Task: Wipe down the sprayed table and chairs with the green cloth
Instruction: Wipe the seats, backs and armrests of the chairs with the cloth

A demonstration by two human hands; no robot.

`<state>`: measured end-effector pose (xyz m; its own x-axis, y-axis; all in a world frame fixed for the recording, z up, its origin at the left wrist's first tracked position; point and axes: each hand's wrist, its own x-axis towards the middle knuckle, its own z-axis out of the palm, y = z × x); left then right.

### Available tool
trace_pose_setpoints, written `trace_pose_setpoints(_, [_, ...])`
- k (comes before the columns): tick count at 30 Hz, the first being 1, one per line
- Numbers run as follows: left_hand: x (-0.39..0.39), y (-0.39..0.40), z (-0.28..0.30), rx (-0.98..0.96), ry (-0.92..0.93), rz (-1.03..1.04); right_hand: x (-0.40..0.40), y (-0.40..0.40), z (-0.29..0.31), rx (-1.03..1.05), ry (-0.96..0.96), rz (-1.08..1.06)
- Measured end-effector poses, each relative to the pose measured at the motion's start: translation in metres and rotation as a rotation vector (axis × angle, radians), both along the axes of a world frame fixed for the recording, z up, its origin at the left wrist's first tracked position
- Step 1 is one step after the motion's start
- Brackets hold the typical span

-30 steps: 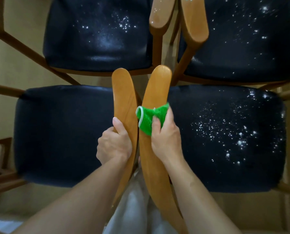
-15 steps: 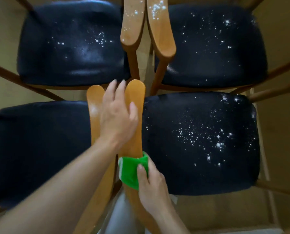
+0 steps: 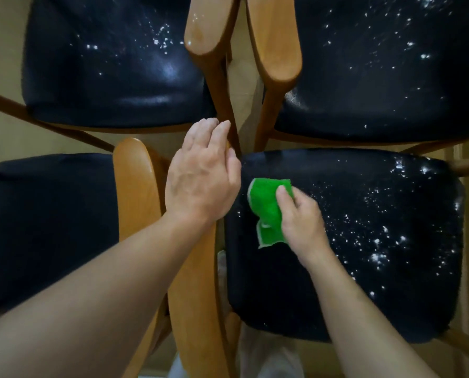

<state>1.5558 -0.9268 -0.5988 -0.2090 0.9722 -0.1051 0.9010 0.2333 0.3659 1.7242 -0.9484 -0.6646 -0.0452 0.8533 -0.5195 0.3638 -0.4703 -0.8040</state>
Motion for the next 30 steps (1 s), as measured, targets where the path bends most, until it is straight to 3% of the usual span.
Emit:
trace_pose_setpoints(4, [0.000,0.002,-0.002,-0.010,-0.049,0.061,0.004,0.040,-0.024,-0.027,-0.308,0.401])
trace_pose_setpoints(7, [-0.006,0.015,-0.004,-0.003,-0.144,0.234,0.003,0.047,-0.034,-0.134,-0.489,0.699])
trace_pose_setpoints(10, [-0.006,0.023,-0.004,0.002,-0.089,0.263,0.011,0.049,-0.036,-0.166,-0.542,0.670])
trace_pose_setpoints(13, [-0.004,0.025,-0.001,-0.019,-0.084,0.268,0.016,0.044,-0.034,-0.033,-0.538,0.543])
trace_pose_setpoints(16, [-0.005,0.027,-0.002,-0.031,-0.101,0.285,0.013,0.050,-0.030,-0.060,-0.304,0.373])
trace_pose_setpoints(19, [-0.005,0.028,-0.001,-0.044,-0.116,0.282,0.008,0.063,-0.028,-0.372,-0.054,0.274])
trace_pose_setpoints(20, [-0.004,0.027,0.000,-0.048,-0.119,0.281,0.007,0.065,-0.029,-0.435,-0.067,0.305])
trace_pose_setpoints(22, [-0.005,0.027,0.000,-0.051,-0.122,0.283,0.011,0.070,-0.032,-0.422,-0.274,0.444])
trace_pose_setpoints(24, [-0.006,0.027,0.000,-0.050,-0.122,0.281,0.018,0.072,-0.030,-0.257,-0.610,0.628])
trace_pose_setpoints(26, [-0.006,0.027,-0.001,-0.044,-0.120,0.276,0.020,0.070,-0.021,-0.074,-0.816,0.784])
trace_pose_setpoints(28, [-0.006,0.026,-0.001,-0.040,-0.112,0.274,0.015,0.064,-0.011,0.024,-0.814,0.894])
trace_pose_setpoints(30, [-0.007,0.026,-0.002,-0.032,-0.106,0.271,0.007,0.057,-0.001,-0.048,-0.572,0.867])
